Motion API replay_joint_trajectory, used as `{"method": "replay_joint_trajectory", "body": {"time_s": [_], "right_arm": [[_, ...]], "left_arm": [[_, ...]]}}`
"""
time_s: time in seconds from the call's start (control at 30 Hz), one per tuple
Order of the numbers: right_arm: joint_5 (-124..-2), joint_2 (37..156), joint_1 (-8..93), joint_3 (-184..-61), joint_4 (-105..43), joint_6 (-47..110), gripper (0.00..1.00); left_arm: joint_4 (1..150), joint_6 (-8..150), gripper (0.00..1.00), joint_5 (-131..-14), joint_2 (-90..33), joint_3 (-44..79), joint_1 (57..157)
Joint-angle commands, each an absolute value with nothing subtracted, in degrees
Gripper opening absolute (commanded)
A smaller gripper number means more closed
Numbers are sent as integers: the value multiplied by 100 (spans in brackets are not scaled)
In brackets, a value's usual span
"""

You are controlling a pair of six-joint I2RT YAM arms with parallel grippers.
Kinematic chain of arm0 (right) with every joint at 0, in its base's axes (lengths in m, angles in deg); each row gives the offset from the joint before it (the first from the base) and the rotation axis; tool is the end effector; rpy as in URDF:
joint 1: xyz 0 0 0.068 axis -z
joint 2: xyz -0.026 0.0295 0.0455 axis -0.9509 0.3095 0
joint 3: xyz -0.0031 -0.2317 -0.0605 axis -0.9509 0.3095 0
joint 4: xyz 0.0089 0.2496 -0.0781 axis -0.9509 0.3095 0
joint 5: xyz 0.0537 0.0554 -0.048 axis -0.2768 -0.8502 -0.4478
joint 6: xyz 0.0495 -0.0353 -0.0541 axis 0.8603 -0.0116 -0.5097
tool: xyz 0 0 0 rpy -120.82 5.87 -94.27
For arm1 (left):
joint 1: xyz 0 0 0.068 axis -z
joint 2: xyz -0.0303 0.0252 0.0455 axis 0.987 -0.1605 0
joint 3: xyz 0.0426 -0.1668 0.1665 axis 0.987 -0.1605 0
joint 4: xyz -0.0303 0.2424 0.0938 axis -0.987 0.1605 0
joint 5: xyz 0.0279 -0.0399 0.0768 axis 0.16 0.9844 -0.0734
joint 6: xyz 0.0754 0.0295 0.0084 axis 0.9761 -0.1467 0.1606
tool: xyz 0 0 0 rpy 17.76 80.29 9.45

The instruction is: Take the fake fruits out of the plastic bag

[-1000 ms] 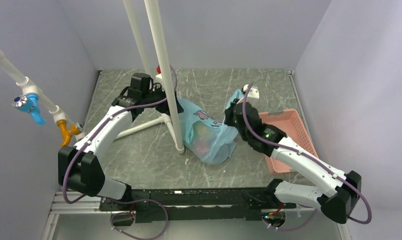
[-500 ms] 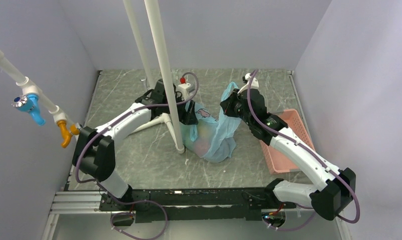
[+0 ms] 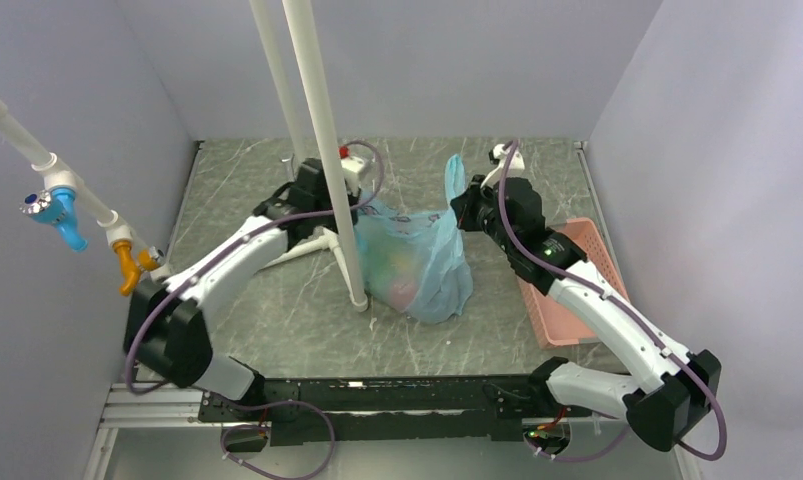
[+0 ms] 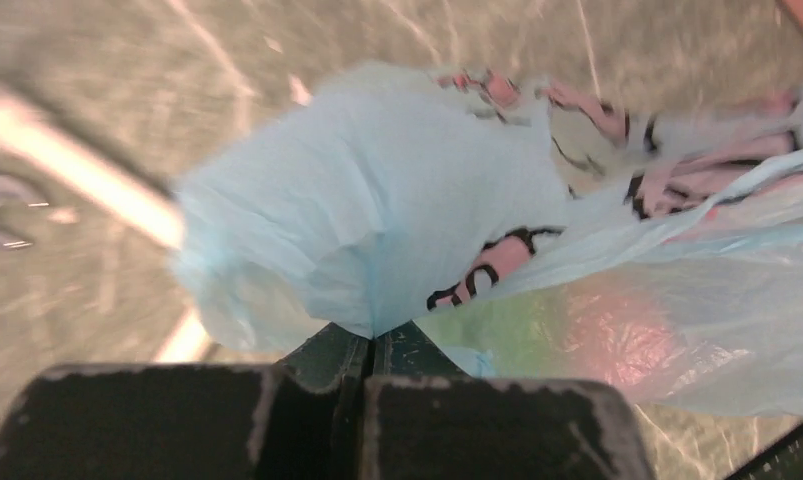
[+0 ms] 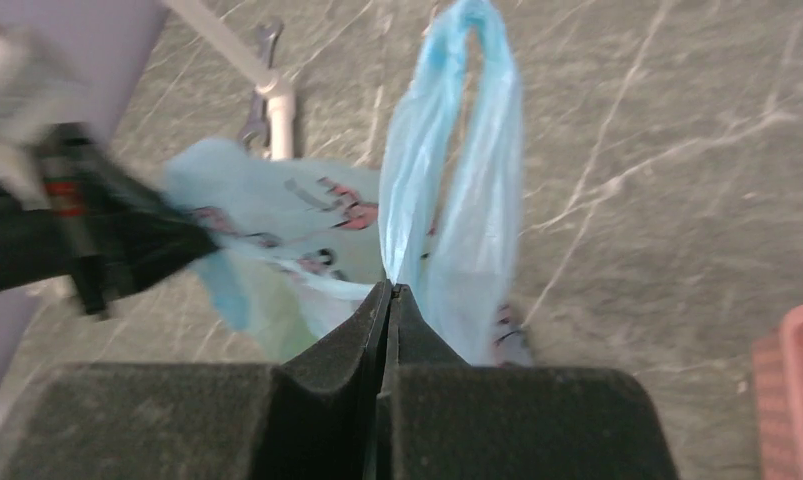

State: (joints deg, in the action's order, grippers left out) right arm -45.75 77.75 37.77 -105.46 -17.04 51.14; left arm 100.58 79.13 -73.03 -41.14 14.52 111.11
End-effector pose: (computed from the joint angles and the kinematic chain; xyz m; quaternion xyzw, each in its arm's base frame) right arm 0.2537 0.1583 0.3134 -0.0054 0.8110 0.2361 0.5353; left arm 0.3148 -0.1952 0.2263 0.2371 0.8783 -0.1785 0.3747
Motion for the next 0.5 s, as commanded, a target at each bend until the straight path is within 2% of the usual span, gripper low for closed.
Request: {"method": "replay_joint_trajectory", "body": {"time_s": [0.0, 0.13, 0.33, 0.47], "right_arm": [[-4201, 8129, 4113, -11274, -1893, 4481, 0], [-4223, 8663, 4291, -12096, -2106, 4508, 0], [-4322, 9631, 4432, -14033, -2138, 4032, 0], [-4323, 9736, 4449, -14164, -2084, 3833, 0]], "left_arm": [[9602, 8056, 0, -7797, -3015, 1277, 10637], [9638, 7878, 0, -7176, -2807, 1336, 10194], [9436, 7806, 0, -6393, -2614, 1343, 9785], [9307, 7751, 0, -5798, -2553, 1264, 9592]]}}
